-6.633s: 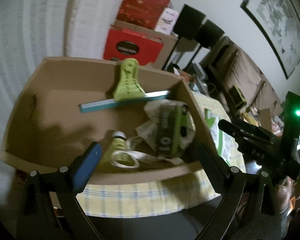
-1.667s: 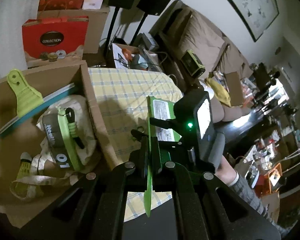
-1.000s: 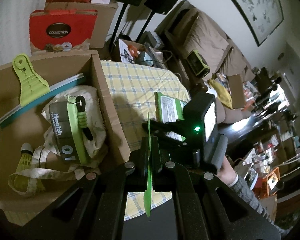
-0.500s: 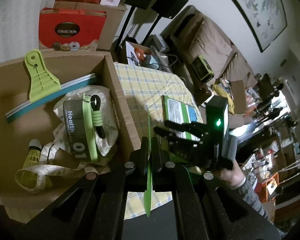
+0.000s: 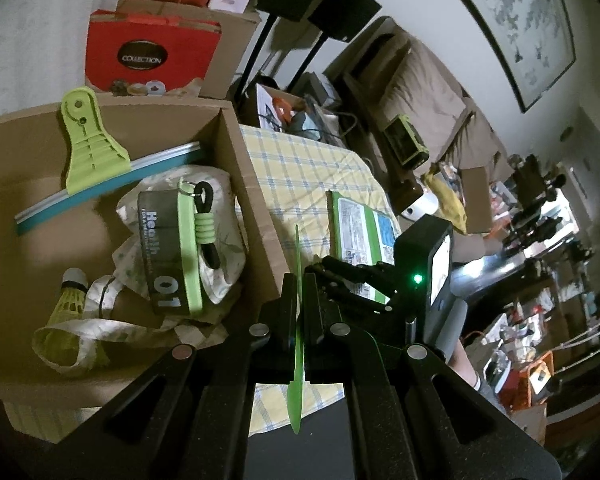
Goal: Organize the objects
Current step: 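Carry the leaf piece and carabiner over the cardboard box with both grippers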
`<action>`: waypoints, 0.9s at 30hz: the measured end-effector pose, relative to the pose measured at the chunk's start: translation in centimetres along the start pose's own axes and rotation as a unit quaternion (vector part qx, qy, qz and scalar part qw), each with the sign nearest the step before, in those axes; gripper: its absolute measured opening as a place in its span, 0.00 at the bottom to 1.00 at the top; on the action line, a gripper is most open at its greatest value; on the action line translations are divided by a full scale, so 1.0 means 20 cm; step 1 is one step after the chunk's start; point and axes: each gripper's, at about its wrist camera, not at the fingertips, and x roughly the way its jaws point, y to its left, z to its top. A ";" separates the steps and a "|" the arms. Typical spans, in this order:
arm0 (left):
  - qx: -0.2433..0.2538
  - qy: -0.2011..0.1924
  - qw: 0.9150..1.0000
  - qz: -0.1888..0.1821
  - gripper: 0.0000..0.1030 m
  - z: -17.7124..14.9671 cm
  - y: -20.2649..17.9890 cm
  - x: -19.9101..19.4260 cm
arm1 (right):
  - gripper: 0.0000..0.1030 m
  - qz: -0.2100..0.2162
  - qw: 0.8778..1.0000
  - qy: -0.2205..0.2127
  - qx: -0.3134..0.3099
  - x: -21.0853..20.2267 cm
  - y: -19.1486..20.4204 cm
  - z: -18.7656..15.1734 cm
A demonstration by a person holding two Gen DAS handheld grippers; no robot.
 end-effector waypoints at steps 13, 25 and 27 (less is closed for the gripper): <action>-0.010 -0.048 0.998 0.034 0.02 0.04 0.09 -0.21 | 0.22 0.011 0.998 -0.067 0.011 -0.35 0.11 0.17; -0.042 -0.073 0.993 0.077 0.02 0.08 0.33 -0.30 | 0.22 0.051 0.994 -0.100 -0.018 -0.52 0.40 0.32; -0.048 -0.070 0.993 0.084 0.02 0.09 0.37 -0.28 | 0.22 0.058 0.993 -0.100 -0.022 -0.51 0.45 0.35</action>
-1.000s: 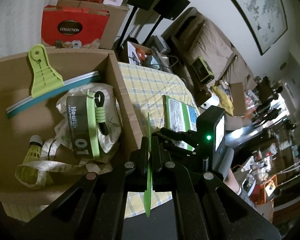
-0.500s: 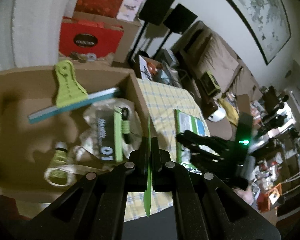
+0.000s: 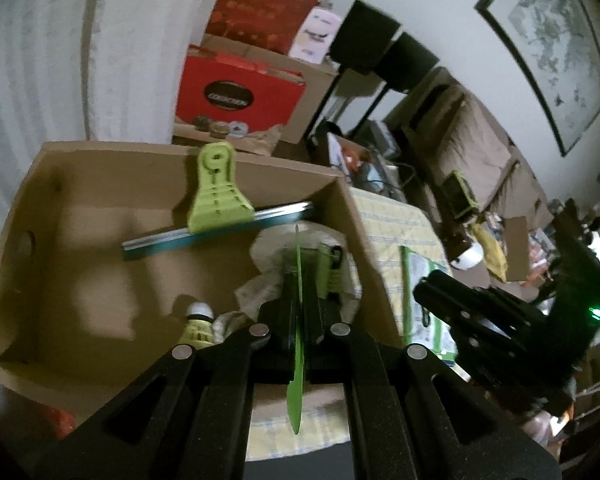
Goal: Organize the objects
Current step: 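Carry the leaf piece and carabiner over the cardboard box with both grippers, then lower the leaf piece and carabiner into the box and open both grippers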
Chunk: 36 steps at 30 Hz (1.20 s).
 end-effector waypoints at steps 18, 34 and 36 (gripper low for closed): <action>-0.042 0.040 0.998 0.004 0.02 0.00 0.22 0.30 | 0.22 0.069 0.996 0.048 -0.008 0.35 0.33 0.03; -0.044 0.028 0.998 0.020 0.33 -0.05 0.27 0.21 | 0.24 0.057 0.997 0.056 -0.004 0.38 0.34 -0.03; -0.039 0.019 0.999 0.030 0.42 -0.05 0.26 0.18 | 0.28 0.056 0.997 0.048 -0.001 0.34 0.32 -0.03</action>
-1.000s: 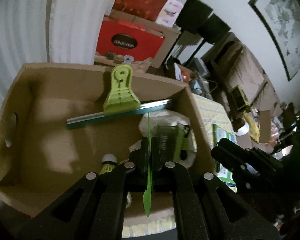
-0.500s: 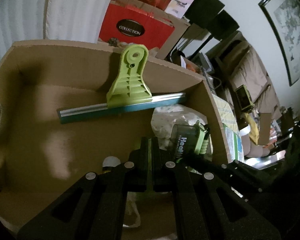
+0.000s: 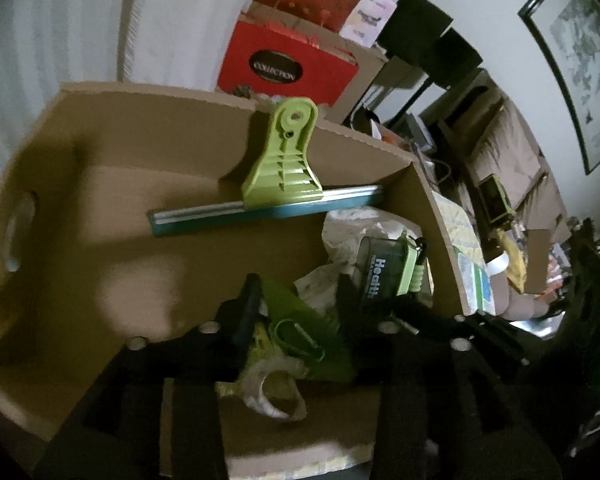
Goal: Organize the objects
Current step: 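Lower the leaf piece and carabiner into the box and open both grippers, then withdraw both grippers from the box toward the green wipes package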
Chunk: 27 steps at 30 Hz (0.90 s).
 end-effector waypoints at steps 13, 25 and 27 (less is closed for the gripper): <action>0.053 -0.047 0.996 0.050 0.65 -0.11 -0.15 -0.17 | 0.55 -0.063 0.997 -0.040 0.003 -0.23 -0.08 -0.06; 0.072 -0.060 0.994 0.053 0.77 -0.18 -0.24 -0.23 | 0.77 -0.081 0.994 -0.067 0.044 -0.39 -0.24 -0.09; 0.077 -0.061 0.994 0.053 0.78 -0.19 -0.25 -0.24 | 0.81 -0.085 0.993 -0.072 0.049 -0.42 -0.26 -0.10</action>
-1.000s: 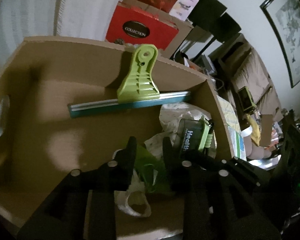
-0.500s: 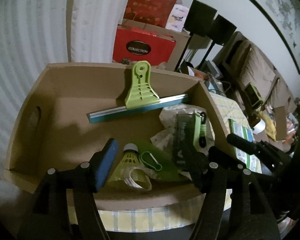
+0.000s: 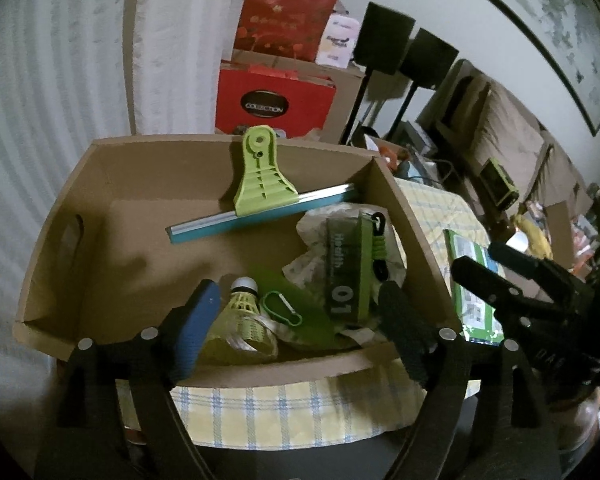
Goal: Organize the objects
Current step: 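Withdraw both grippers from the box toward the green wipes package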
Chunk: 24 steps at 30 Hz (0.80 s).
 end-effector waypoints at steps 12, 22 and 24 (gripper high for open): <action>0.022 -0.008 1.000 -0.001 0.80 -0.03 -0.11 -0.03 | 0.89 -0.029 0.999 -0.008 0.012 -0.08 -0.11 -0.05; 0.038 -0.015 0.999 -0.018 0.80 -0.06 -0.27 -0.05 | 0.90 -0.047 0.999 -0.011 0.026 -0.15 -0.23 -0.11; 0.041 -0.017 0.999 -0.027 0.80 -0.07 -0.31 -0.06 | 0.90 -0.054 0.998 -0.009 0.031 -0.16 -0.27 -0.13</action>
